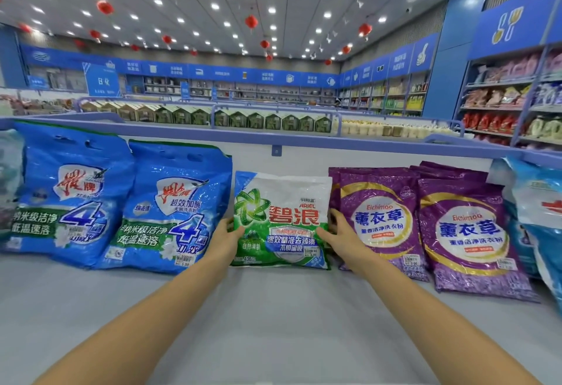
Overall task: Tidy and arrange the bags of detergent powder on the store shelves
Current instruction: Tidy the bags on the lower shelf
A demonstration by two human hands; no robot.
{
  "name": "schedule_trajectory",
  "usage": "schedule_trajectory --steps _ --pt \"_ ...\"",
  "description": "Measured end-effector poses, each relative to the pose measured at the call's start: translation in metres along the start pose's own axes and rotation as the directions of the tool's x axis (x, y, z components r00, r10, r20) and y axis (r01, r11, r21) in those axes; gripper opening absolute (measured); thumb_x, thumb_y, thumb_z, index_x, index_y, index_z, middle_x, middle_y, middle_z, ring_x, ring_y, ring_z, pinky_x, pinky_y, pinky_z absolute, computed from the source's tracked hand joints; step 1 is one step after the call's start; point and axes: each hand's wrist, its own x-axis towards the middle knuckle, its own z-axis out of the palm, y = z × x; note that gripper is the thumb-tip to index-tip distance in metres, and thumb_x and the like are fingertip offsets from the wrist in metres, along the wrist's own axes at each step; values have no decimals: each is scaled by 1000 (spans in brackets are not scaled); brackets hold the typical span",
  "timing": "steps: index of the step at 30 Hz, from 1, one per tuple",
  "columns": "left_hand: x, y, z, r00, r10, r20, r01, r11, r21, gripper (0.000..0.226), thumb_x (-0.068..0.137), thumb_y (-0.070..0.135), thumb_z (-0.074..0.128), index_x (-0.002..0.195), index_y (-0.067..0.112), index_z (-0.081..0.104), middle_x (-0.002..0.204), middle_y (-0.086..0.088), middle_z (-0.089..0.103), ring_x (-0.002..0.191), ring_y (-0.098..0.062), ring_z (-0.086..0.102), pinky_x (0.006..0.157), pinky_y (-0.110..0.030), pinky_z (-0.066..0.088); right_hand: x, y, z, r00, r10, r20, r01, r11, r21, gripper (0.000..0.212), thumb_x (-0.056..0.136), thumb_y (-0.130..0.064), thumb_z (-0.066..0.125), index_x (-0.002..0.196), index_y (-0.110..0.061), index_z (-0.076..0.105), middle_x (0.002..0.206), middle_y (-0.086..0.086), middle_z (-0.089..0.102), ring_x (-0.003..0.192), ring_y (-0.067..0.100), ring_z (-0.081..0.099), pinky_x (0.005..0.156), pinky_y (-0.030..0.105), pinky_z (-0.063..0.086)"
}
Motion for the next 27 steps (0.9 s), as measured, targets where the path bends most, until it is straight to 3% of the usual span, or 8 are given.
schedule_trajectory --steps 6,9,11,14,17,20,25,27 --pt "-35 20 -21 958 266 104 -285 890 356 58 94 10 53 146 9 27 146 -5 35 134 -23 35 104 -31 32 -38 -28 10 984 -140 -114 131 988 -84 41 100 -17 42 139 -14 32 120 0 51 90 0 53 58 11 45" --pt "-57 34 -52 939 320 123 -343 878 335 49 94 16 54 140 16 39 144 -3 41 133 -19 37 100 -31 38 -66 -47 13 931 -277 -238 268 961 -70 23 98 -16 46 121 -15 47 106 -3 54 90 4 55 63 12 45" --pt "-76 43 -79 922 369 118 -387 893 230 34 93 13 55 127 19 51 130 0 52 124 -16 46 82 -17 43 -86 -61 17 901 -303 -310 325 946 20 13 98 -17 44 107 -15 54 95 1 60 77 8 56 62 16 46" --pt "-119 53 -126 866 494 74 -499 861 100 21 91 8 57 108 20 61 110 6 64 101 -5 60 73 -3 44 -121 -79 32 842 -419 -341 464 884 58 22 99 -17 43 88 -19 61 73 -9 63 64 7 52 58 17 45" --pt "-168 47 -176 841 541 5 -541 840 34 16 80 18 65 96 21 67 93 10 73 89 -3 66 76 -9 47 -157 -86 56 808 -529 -260 563 824 72 25 99 -18 42 84 -23 62 73 -12 65 70 7 54 63 15 46" --pt "-220 31 -225 830 553 -75 -543 832 114 21 77 29 59 93 19 68 89 9 73 82 -7 68 76 -18 51 -192 -79 85 812 -579 -73 583 808 80 19 91 -41 52 86 -28 65 86 -9 67 82 9 59 74 19 49" --pt "-305 -15 -291 786 454 -418 -441 887 136 13 85 25 62 81 30 73 85 3 73 78 -12 68 67 -14 52 -236 -45 139 855 -504 119 486 861 151 57 69 -75 56 96 -26 66 99 -3 67 92 17 62 86 30 51" --pt "-337 -34 -307 767 414 -490 -399 906 142 13 81 42 65 81 31 73 81 4 73 74 -10 67 63 -13 51 -247 -30 164 866 -471 170 438 877 197 60 68 -76 56 97 -25 66 101 -1 67 92 18 63 88 33 50"
